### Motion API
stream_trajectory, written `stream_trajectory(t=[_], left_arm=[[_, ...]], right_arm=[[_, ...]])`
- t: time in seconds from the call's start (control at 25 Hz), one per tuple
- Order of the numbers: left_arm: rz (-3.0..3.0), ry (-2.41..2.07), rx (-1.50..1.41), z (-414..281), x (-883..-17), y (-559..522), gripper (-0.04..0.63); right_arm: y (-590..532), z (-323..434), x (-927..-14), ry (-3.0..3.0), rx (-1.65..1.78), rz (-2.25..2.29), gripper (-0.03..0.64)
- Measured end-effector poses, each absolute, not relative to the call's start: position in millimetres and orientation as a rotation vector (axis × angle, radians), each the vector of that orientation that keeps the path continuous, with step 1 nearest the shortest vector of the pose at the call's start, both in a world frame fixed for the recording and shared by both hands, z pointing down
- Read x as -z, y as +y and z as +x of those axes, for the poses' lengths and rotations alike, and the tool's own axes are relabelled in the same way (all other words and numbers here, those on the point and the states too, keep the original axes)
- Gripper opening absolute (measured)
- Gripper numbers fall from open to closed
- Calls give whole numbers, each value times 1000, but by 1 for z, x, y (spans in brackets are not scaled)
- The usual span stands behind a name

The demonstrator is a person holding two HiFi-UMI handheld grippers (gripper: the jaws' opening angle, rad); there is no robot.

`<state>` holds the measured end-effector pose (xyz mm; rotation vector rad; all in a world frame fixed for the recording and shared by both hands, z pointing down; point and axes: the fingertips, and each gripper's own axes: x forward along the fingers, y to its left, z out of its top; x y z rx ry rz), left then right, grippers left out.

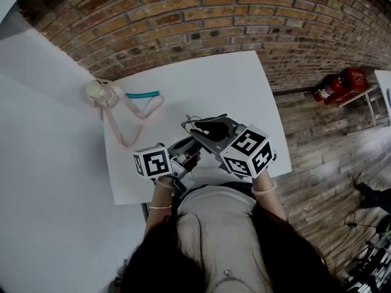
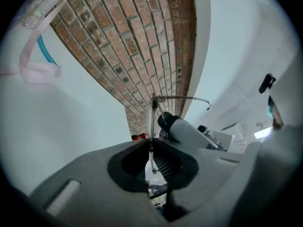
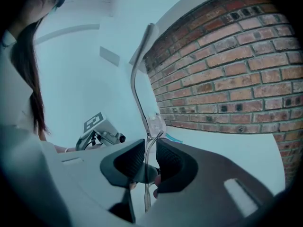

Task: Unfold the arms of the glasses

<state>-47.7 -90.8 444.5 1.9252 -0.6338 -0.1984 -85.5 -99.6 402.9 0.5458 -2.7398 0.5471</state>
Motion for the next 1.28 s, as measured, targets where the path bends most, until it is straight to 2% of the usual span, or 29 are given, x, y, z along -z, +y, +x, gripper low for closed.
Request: stream_trajectory(t=[0.32, 1.28], left_arm=[[1979, -671, 170, -48, -444, -92, 25], [1914, -642, 283, -56, -436, -94, 25]], right_arm=[[-100, -85, -401, -2747, -568, 555, 48], [-98, -82, -375, -2859, -429, 593, 44]])
